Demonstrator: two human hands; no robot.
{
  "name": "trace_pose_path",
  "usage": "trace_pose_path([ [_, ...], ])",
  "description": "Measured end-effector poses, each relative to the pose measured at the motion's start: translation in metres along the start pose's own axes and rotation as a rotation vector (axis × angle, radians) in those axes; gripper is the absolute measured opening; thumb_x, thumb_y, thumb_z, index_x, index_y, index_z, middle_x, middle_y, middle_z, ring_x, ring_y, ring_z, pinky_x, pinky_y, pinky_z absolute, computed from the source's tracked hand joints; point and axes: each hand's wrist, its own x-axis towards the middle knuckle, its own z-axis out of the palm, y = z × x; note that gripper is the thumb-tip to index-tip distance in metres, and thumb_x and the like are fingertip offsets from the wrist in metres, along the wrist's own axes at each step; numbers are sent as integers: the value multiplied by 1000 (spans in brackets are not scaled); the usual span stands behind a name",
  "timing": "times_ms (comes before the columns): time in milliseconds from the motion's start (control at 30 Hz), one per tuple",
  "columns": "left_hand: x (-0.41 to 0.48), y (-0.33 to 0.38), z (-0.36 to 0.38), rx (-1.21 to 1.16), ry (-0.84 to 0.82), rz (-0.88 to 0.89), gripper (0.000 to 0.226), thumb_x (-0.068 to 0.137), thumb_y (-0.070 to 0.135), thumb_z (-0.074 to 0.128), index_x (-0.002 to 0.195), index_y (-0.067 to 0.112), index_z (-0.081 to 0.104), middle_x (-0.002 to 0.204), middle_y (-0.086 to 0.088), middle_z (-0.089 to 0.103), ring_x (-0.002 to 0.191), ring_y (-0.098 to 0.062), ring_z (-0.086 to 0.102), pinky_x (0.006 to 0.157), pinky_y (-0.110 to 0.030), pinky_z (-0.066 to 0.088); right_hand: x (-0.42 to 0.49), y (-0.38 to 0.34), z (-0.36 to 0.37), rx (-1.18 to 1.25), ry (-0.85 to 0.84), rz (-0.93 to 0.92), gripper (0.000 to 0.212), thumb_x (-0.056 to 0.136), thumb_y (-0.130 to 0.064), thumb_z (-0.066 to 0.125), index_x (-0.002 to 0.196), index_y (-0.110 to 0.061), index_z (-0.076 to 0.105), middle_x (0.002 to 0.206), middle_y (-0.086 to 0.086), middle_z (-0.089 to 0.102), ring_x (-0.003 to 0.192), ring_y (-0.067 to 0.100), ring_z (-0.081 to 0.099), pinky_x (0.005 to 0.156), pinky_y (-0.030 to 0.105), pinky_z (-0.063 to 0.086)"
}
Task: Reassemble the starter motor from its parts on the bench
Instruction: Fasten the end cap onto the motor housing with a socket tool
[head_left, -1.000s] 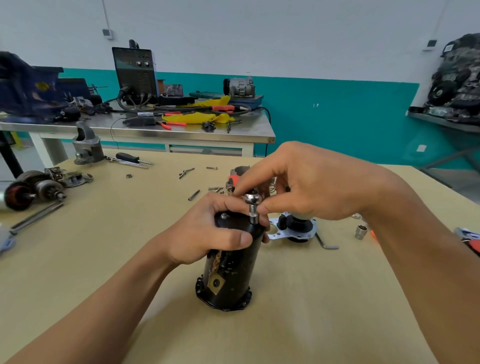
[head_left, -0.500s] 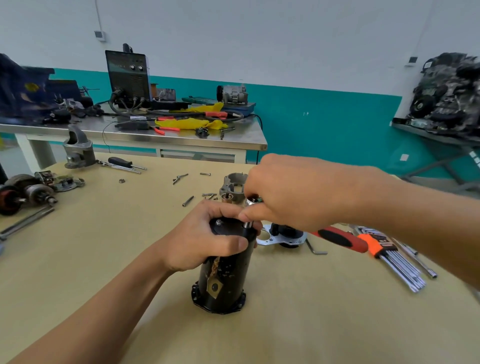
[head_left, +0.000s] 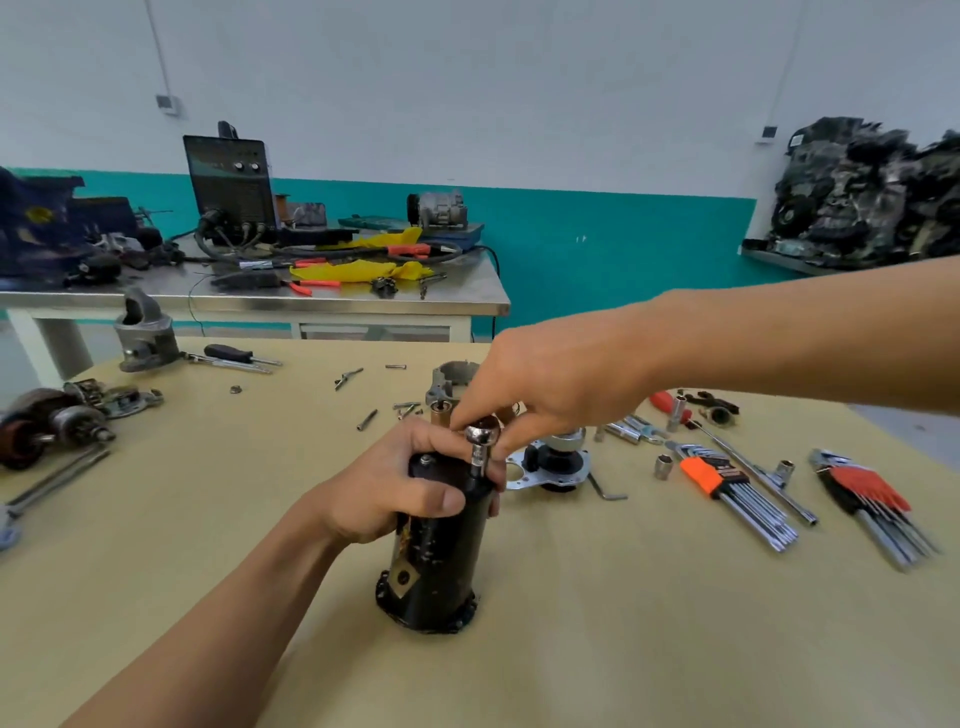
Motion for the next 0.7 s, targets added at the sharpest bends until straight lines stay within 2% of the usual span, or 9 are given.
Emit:
trace_pose_path([
  [100,-2,2,0,79,23,-23,35,68,26,68,97,7,74,88,-19,70,86,-30,66,80,-34,52,-2,-4,-1,-3,-13,67,31,99,-43,55,98,-14,66,71,-6,58,67,-1,50,58,12,37],
  [167,-2,0,0,116,66,-31,39,67,28,69,99,6,74,88,-17,71,87,-31,67,81,-35,52,-1,-5,2,0,-23,155,38,99,-45,53,84,-12,64,63,-5,57,56,5,50,51,14,37],
  [267,-2,-2,3,193,116,-17,31,68,31,69,94,16,75,88,-13,71,88,-32,68,81,-38,54,6,-11,12,-56,-8,298,40,101,-42,51,66,-22,53,59,-2,60,47,10,48,39,14,33],
  [333,-1,-2,7,220,164,-3,27,67,31,70,90,20,77,86,-12,72,85,-31,67,80,-36,55,7,-10,18,-40,-13,285,39,100,-39,54,68,-17,56,63,4,70,43,14,56,37,15,41],
  [400,-1,-1,10,239,196,12,26,65,31,70,88,22,77,84,-10,72,82,-26,67,78,-31,54,3,-11,15,-8,-21,284,37,98,-38,58,71,-14,60,62,3,72,40,9,58,37,15,44],
  [467,-1,1,11,251,169,20,26,64,31,70,87,21,78,84,-14,71,81,-23,66,77,-32,53,-4,-12,9,-16,14,246,30,95,-40,63,80,-15,65,63,-2,68,51,7,59,44,14,41],
  [533,-3,3,10,218,126,16,26,65,30,71,87,18,78,84,-15,72,81,-25,67,76,-32,54,-11,-10,5,-68,-8,61,27,97,-37,60,103,-11,67,81,2,68,72,13,57,59,19,38],
  [600,-3,5,11,171,108,-1,26,65,28,72,87,14,78,86,-15,74,82,-27,69,76,-33,54,-14,-4,3,-175,-21,-93,31,101,-33,53,118,-9,62,98,7,67,87,20,57,66,21,29],
  [700,-3,8,13,174,134,-27,29,64,28,72,88,11,76,88,-16,73,85,-30,69,78,-34,54,-10,-2,2,-199,2,-117,30,102,-34,50,115,-9,61,94,6,66,81,19,56,65,20,28],
])
